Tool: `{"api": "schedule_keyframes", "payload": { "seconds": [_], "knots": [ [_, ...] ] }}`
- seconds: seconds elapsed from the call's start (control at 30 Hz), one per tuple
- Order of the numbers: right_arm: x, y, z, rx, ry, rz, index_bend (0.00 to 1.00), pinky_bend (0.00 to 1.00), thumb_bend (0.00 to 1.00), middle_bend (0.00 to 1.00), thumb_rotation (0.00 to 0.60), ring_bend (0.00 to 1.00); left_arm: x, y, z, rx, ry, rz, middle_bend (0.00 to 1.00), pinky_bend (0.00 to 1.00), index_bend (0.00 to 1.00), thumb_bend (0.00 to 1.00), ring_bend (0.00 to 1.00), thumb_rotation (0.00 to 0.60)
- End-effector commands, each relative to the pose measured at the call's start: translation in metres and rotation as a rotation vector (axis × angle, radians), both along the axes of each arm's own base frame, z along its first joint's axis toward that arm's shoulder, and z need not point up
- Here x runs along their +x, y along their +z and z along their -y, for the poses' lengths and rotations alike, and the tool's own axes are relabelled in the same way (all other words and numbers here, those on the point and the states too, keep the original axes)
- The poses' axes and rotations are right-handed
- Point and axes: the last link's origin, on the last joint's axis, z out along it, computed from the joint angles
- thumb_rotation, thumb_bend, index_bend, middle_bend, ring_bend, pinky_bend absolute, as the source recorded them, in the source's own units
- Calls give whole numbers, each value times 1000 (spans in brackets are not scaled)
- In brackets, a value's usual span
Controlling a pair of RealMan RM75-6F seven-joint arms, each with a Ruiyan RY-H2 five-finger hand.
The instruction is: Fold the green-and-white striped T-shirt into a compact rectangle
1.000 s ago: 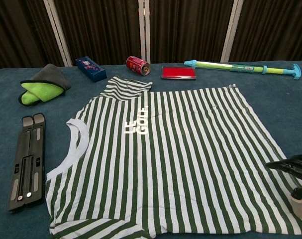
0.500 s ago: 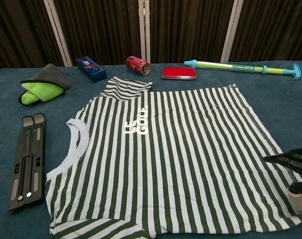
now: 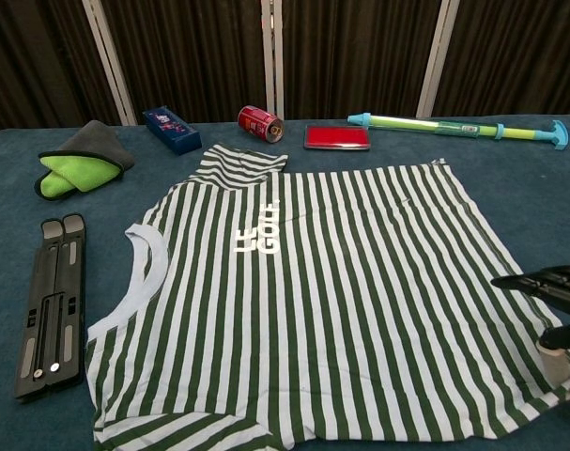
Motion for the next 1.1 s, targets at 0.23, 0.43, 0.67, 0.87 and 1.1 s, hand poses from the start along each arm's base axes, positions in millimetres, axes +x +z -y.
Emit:
{"api": "schedule_keyframes", "payload": {
  "seconds": [0.23, 0.43, 0.67, 0.87, 1.1],
  "knots": [
    [0, 1, 2, -7, 1, 4, 703, 0, 421, 0, 600, 0, 3, -49, 0, -225, -203, -15, 0, 0, 231, 103, 0, 600],
    [1, 3, 3, -13, -3, 13, 703, 0, 432, 0, 600, 0, -4, -84, 10, -371, -358, -84, 0, 0, 279, 103, 0, 600],
    [0, 3, 3, -16, -3, 10, 706, 0, 434, 0, 600, 0, -4, -119, 20, -466, -469, -89, 0, 0, 357, 121, 0, 600],
    [1, 5, 3, -18, -4, 18, 706, 0, 435, 0, 600, 0, -2, -141, 19, -519, -548, -110, 0, 0, 424, 145, 0, 600],
    [0, 6, 5, -21, -11, 19, 706, 0, 447, 0, 600, 0, 2, -163, 16, -543, -603, -107, 0, 0, 430, 254, 0, 600]
  ]
}}
